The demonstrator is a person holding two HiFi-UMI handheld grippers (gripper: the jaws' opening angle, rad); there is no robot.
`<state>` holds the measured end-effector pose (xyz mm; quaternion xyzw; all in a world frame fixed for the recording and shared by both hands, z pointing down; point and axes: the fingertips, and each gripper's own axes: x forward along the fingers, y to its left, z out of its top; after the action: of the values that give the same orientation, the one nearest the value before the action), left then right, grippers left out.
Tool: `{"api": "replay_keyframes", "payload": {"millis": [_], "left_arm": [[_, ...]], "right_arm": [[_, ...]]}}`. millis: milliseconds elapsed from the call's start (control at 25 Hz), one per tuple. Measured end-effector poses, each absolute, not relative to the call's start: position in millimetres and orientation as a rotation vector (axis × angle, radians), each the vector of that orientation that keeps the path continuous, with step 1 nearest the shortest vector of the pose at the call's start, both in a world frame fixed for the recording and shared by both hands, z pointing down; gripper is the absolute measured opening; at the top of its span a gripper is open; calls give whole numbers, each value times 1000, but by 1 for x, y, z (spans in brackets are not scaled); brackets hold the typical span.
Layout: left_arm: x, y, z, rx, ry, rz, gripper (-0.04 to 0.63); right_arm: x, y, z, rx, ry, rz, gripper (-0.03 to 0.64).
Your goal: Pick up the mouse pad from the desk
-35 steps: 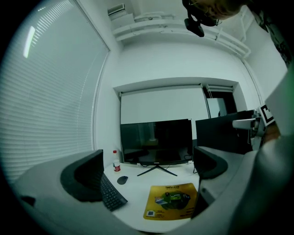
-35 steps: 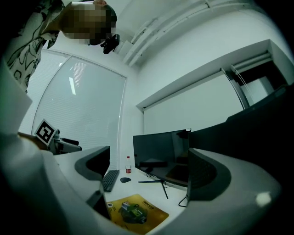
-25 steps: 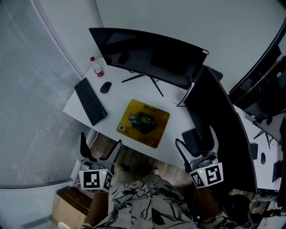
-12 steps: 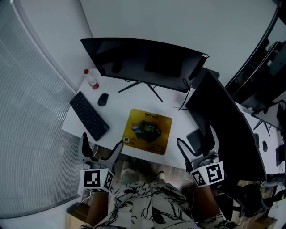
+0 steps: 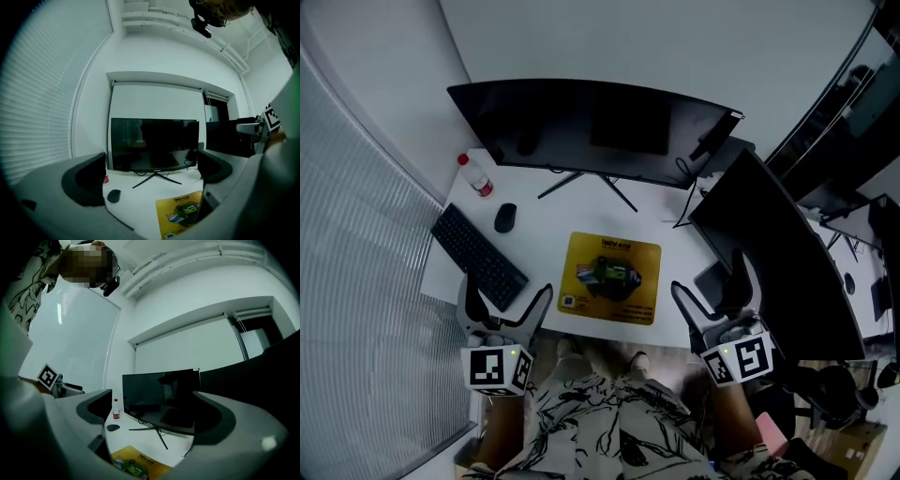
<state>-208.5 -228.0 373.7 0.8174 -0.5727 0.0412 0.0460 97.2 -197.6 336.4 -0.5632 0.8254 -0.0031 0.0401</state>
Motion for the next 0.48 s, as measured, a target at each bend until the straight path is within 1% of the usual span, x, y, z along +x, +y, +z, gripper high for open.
{"api": "replay_keyframes", "payload": {"millis": [480], "left_arm": [[-218, -267, 378, 2602, -1555, 111, 601]], "right_arm": [[79, -196, 332, -1911, 2401, 8, 523]]}}
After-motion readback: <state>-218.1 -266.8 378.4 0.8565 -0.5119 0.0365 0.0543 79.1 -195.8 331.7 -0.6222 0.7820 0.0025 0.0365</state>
